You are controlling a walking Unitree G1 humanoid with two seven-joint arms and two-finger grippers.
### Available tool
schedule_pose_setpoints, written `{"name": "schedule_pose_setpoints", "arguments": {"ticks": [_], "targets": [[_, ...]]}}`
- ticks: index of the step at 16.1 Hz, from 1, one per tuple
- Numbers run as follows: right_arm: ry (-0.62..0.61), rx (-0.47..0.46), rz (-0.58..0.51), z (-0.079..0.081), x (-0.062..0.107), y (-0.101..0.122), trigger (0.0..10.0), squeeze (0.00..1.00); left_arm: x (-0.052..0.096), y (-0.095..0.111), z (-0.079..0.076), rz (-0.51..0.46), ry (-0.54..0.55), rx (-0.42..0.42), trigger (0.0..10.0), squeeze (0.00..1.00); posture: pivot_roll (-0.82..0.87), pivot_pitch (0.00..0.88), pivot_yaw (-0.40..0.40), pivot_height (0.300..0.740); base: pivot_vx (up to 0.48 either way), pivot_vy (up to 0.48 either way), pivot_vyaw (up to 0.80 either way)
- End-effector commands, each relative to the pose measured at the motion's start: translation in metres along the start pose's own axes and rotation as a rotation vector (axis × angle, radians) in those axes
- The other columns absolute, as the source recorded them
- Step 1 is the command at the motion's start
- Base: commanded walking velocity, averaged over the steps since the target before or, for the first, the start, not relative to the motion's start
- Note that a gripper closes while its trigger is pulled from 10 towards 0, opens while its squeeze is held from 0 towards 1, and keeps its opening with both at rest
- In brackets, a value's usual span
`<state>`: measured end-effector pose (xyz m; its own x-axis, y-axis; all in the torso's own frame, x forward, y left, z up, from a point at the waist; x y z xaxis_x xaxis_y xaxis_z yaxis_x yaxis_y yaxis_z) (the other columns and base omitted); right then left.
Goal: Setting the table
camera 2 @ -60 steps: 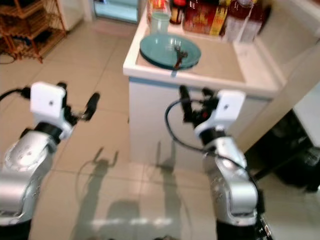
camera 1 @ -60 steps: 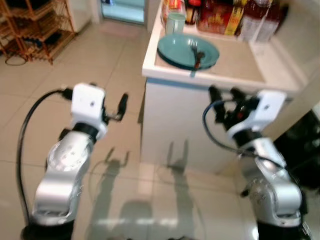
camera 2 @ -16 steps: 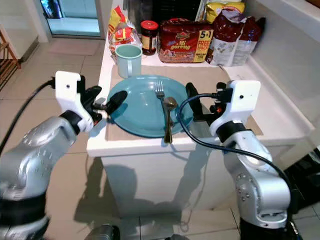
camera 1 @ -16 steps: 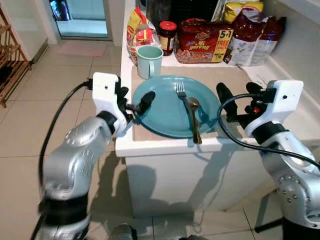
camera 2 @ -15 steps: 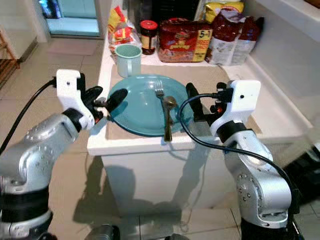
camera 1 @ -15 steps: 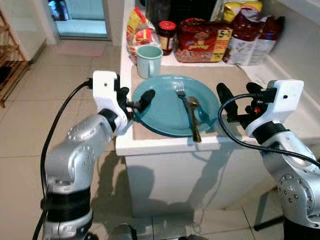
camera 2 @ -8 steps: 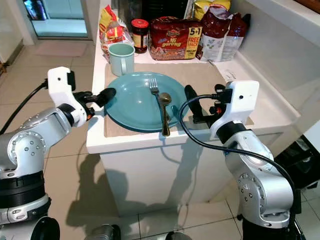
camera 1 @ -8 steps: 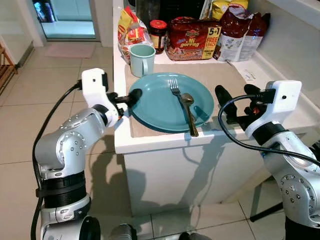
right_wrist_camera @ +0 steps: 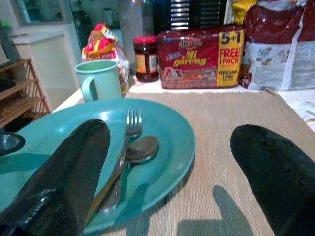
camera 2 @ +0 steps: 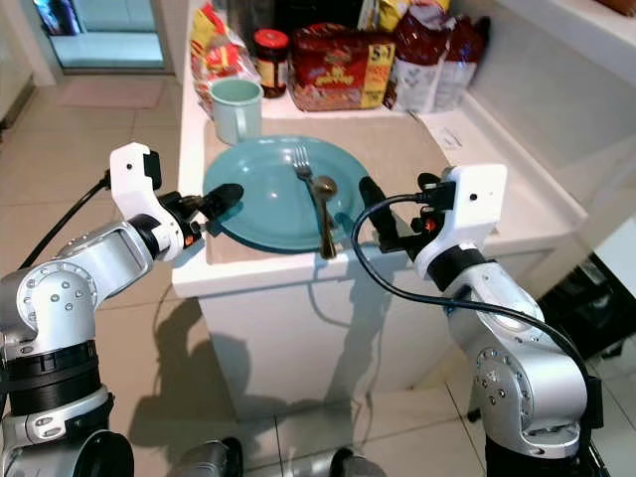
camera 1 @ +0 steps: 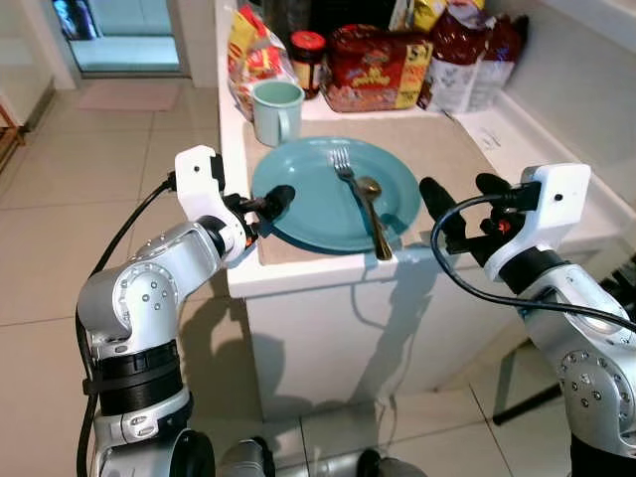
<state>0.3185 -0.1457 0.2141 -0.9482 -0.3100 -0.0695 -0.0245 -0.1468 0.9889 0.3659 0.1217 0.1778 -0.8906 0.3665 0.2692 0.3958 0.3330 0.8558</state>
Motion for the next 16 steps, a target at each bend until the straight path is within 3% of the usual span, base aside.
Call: {"name": "schedule_pose_setpoints", "arguments": {"ticks": [1,4,8,11,16], "targets": [[0.018,0.007,0.02,0.003,0.002,-0.002,10.0,0.0,-0.001,-0.002,-0.005,0.022,-0.014,0.001,10.0,0.0,0.06,0.078,-0.044,0.74,0.0,0.0,0.0],[0.085,0.012,0.062,0.012,0.004,-0.009,10.0,0.0,-0.002,-0.005,-0.004,0.036,-0.007,0.007,10.0,0.0,0.06,0.076,-0.045,0.74,0.0,0.0,0.0],[0.309,0.031,0.15,0.037,0.019,-0.018,10.0,0.0,-0.006,-0.006,-0.009,0.039,-0.041,0.073,10.0,0.0,0.06,0.075,-0.043,0.74,0.0,0.0,0.0],[0.37,0.043,0.187,0.042,0.027,-0.022,10.0,0.0,-0.013,-0.011,-0.011,0.056,-0.049,0.083,10.0,0.0,0.05,0.075,-0.038,0.74,0.0,0.0,0.0],[0.423,0.033,0.184,0.05,0.034,-0.02,10.0,0.0,-0.017,0.008,-0.027,-0.017,-0.129,0.119,10.0,0.0,0.05,0.076,-0.031,0.74,0.0,0.0,0.0]]}}
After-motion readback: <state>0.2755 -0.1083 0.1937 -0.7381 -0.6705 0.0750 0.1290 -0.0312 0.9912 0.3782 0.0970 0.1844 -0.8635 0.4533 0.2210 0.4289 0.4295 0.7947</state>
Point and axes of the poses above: a point about 5 cm out from each wrist's last joint towards the gripper, its own x axis pointing back from the gripper into the wrist, its own y axis along the axis of the wrist's last joint, z = x × y, the point moved 6 cm from there along -x, pointing out of the wrist towards the gripper, and after that the axes turned 1 degree about -x, right-handed, at the moved point
